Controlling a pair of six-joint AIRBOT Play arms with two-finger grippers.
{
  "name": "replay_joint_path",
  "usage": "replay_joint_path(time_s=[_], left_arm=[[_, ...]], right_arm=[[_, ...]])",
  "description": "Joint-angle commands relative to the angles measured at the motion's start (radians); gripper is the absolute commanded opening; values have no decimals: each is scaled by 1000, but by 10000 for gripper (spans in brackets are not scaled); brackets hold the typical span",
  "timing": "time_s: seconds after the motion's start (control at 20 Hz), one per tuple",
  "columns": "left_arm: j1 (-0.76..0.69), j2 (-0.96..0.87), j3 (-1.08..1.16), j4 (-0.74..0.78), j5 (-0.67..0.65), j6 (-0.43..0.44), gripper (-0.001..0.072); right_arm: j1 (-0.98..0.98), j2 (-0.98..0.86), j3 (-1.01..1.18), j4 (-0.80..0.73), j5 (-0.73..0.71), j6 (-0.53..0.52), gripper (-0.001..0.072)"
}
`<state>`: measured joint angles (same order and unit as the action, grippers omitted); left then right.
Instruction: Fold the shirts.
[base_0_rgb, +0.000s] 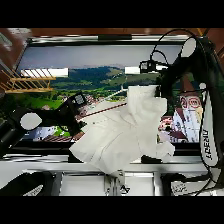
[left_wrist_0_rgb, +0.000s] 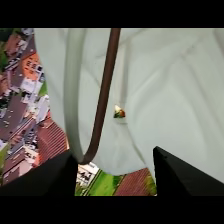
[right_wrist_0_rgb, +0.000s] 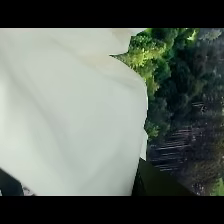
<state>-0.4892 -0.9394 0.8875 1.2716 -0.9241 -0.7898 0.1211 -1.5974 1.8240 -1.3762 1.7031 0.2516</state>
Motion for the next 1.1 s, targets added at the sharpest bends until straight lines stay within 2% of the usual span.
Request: replay_joint_path(time_s=[0.0,0.05,0.1,0.15,0.35,0.4,0.45,0.55,0.6,0.7,0.8,0.95,1.05], left_arm=[[25,-1,37,163,64,-70,571],[44,-1,51,179,74,-84,571],[68,-1,63,182,76,-86,612],[99,-1,74,182,79,-87,703],[232,-2,84,187,104,-89,702],[254,-2,84,187,105,-130,699],[266,-2,84,183,104,-216,691],[273,-6,78,105,97,-446,686],[272,-11,68,6,79,-493,685],[262,-29,24,-268,80,-495,684],[218,-79,-25,-553,149,-495,683],[105,-205,-39,-801,282,-488,684],[42,-291,-39,-977,333,-420,684]], right_arm=[[-2,34,1,-14,15,6,65],[-2,45,1,-14,23,8,65],[-2,55,1,-14,26,17,65],[-2,67,1,-14,27,29,65],[-1,113,1,-9,46,58,64],[-1,126,1,-9,46,80,64],[-1,139,1,-10,46,93,64],[-1,173,1,-12,45,123,64],[-1,189,1,-19,46,135,64],[3,219,1,-16,49,150,64],[24,241,1,-20,49,164,64],[72,253,1,-21,48,199,64],[103,256,1,-26,48,221,64]])
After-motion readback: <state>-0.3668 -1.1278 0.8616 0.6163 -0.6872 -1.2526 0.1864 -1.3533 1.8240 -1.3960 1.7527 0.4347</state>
